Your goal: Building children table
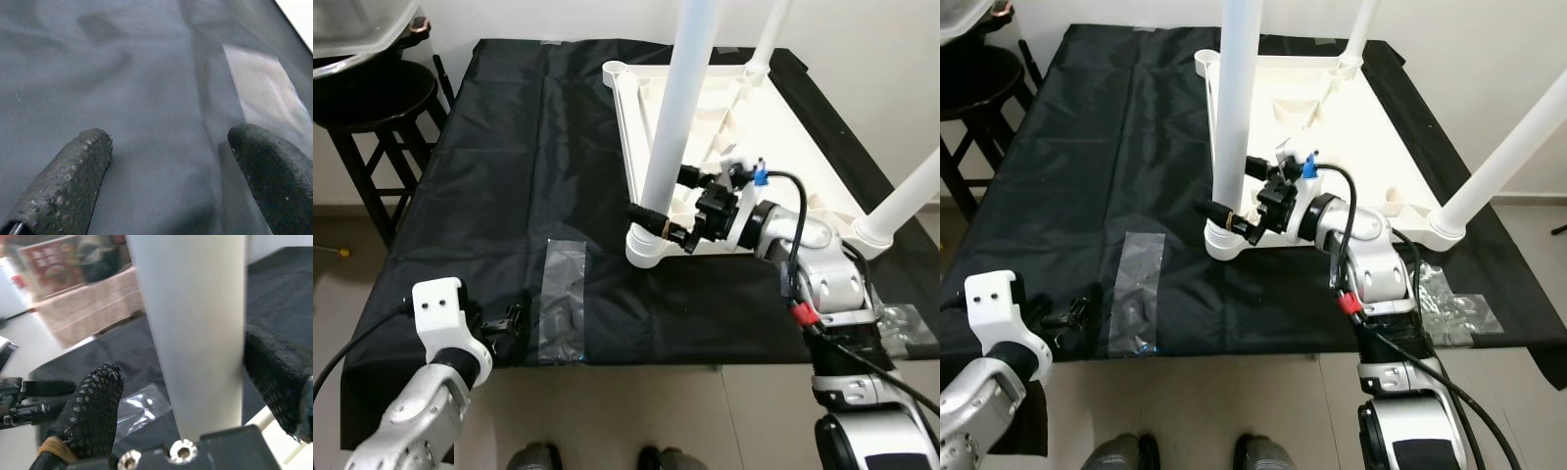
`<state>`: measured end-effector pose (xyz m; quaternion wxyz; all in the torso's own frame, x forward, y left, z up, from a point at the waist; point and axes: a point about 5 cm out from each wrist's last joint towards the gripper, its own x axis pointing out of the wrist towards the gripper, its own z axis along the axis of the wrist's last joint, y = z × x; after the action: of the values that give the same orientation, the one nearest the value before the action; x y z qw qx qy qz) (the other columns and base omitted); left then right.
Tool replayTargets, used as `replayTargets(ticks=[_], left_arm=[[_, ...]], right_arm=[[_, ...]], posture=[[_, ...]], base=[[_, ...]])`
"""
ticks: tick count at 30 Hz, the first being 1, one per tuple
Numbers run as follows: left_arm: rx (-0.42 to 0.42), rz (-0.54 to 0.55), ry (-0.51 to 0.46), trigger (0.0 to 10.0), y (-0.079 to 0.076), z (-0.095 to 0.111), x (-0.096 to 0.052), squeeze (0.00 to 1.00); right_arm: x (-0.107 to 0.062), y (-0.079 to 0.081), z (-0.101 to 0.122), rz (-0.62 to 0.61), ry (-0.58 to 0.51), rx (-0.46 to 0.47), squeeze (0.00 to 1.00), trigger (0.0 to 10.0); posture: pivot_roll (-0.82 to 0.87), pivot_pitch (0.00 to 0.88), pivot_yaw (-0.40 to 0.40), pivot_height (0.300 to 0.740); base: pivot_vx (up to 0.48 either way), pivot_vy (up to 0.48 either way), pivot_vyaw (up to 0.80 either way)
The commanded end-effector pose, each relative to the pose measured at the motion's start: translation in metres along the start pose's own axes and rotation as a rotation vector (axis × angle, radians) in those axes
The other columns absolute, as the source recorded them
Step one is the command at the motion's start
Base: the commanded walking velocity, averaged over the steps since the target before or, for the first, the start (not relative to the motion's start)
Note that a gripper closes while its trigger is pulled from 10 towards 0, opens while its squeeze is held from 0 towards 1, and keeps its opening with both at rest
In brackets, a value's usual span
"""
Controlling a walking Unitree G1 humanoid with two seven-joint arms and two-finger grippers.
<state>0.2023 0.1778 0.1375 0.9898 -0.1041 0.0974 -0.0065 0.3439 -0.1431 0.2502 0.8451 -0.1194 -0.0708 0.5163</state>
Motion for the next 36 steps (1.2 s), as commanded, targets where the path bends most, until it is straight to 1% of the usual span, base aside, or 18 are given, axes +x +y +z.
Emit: replayTargets(ticks=[1, 3, 5, 7, 8, 12, 13, 17, 23, 27, 29, 30, 31, 32, 33, 34, 35, 36], left_arm=[[0.055, 0.006, -0.003, 10.0, -0.005, -0.004, -0.009, 0.00], [0.096, 0.005, -0.044, 10.0, -0.007, 0.000, -0.014, 0.00], [0.129, 0.000, -0.071, 10.0, -0.009, 0.003, -0.015, 0.00], [0.129, 0.000, -0.071, 10.0, -0.009, 0.003, -0.015, 0.00], [0.168, -0.011, -0.094, 10.0, -0.012, 0.004, -0.018, 0.00], [0.193, -0.016, -0.107, 10.0, -0.014, 0.005, -0.023, 0.00], [0.204, -0.017, -0.111, 10.0, -0.015, 0.006, -0.028, 0.00], [0.218, -0.010, -0.113, 10.0, -0.017, 0.007, -0.040, 0.00], [0.226, -0.007, -0.118, 10.0, -0.018, 0.007, -0.043, 0.00], [0.228, -0.006, -0.126, 10.0, -0.019, 0.007, -0.043, 0.00], [0.235, -0.001, -0.136, 10.0, -0.019, 0.006, -0.042, 0.00], [0.236, 0.005, -0.143, 10.0, -0.019, 0.005, -0.041, 0.00], [0.237, 0.010, -0.149, 10.0, -0.019, 0.005, -0.041, 0.00], [0.238, 0.013, -0.152, 10.0, -0.019, 0.005, -0.040, 0.00], [0.238, 0.013, -0.152, 10.0, -0.019, 0.005, -0.040, 0.00], [0.240, 0.025, -0.158, 10.0, -0.018, 0.004, -0.038, 0.00], [0.240, 0.025, -0.158, 10.0, -0.018, 0.004, -0.038, 0.00], [0.244, 0.036, -0.162, 10.0, -0.016, 0.003, -0.034, 0.00]], right_arm=[[-0.009, -0.011, 0.009, 0.052, -0.035, -0.006, 0.00, 10.0], [-0.011, -0.020, 0.018, 0.099, -0.042, -0.017, 0.00, 10.0], [-0.011, -0.023, 0.021, 0.127, -0.044, -0.022, 0.00, 10.0], [-0.011, -0.023, 0.021, 0.127, -0.044, -0.022, 0.00, 10.0], [-0.009, -0.027, 0.025, 0.159, -0.051, -0.026, 0.00, 10.0], [-0.008, -0.030, 0.029, 0.181, -0.060, -0.035, 0.00, 10.0], [-0.007, -0.034, 0.033, 0.189, -0.068, -0.046, 0.00, 0.0], [-0.011, -0.042, 0.043, 0.204, -0.077, -0.072, 0.00, 0.0], [-0.015, -0.044, 0.042, 0.203, -0.080, -0.069, 0.00, 0.0], [-0.016, -0.041, 0.039, 0.196, -0.069, -0.083, 0.00, 0.0], [-0.013, -0.035, 0.032, 0.123, -0.018, -0.090, 0.00, 0.0], [-0.009, -0.024, 0.020, -0.001, 0.031, -0.044, 0.00, 0.0], [-0.004, -0.010, 0.007, -0.186, 0.085, -0.053, 0.00, 0.0], [-0.004, 0.000, 0.001, -0.322, 0.111, -0.064, 0.00, 0.0], [-0.004, 0.000, 0.001, -0.322, 0.111, -0.064, 0.00, 0.0], [-0.008, 0.033, -0.027, -0.551, 0.172, 0.066, 0.00, 0.0], [-0.008, 0.033, -0.027, -0.551, 0.172, 0.066, 0.00, 0.0], [-0.011, 0.080, -0.057, -0.657, 0.259, 0.176, 0.00, 0.0]], posture=[[0.05, 0.208, -0.088, 0.740], [0.05, 0.221, -0.088, 0.740], [0.06, 0.232, -0.089, 0.740], [0.06, 0.232, -0.089, 0.740], [0.07, 0.241, -0.088, 0.740], [0.08, 0.257, -0.086, 0.740], [0.08, 0.268, -0.081, 0.740], [0.08, 0.294, -0.076, 0.740], [0.07, 0.300, -0.073, 0.740], [0.06, 0.299, -0.072, 0.740], [0.05, 0.292, -0.092, 0.740], [0.04, 0.284, -0.123, 0.740], [0.04, 0.282, -0.129, 0.740], [0.04, 0.282, -0.129, 0.740], [0.04, 0.282, -0.129, 0.740], [0.03, 0.262, -0.142, 0.740], [0.03, 0.262, -0.142, 0.740], [0.02, 0.242, -0.123, 0.740]], base=[[0.000, 0.000, 0.00], [0.000, 0.000, 0.00], [0.000, 0.000, 0.00], [0.000, 0.000, 0.00], [0.000, 0.000, 0.00], [0.000, 0.000, 0.00], [0.000, 0.000, 0.00], [0.000, 0.000, 0.00], [0.000, 0.000, 0.00], [0.000, 0.000, 0.00], [0.000, 0.000, 0.00], [0.000, 0.000, 0.00], [0.000, 0.000, 0.00], [0.000, 0.000, 0.00], [0.000, 0.000, 0.00], [0.000, 0.000, 0.00], [0.000, 0.000, 0.00], [0.000, 0.000, 0.00]])
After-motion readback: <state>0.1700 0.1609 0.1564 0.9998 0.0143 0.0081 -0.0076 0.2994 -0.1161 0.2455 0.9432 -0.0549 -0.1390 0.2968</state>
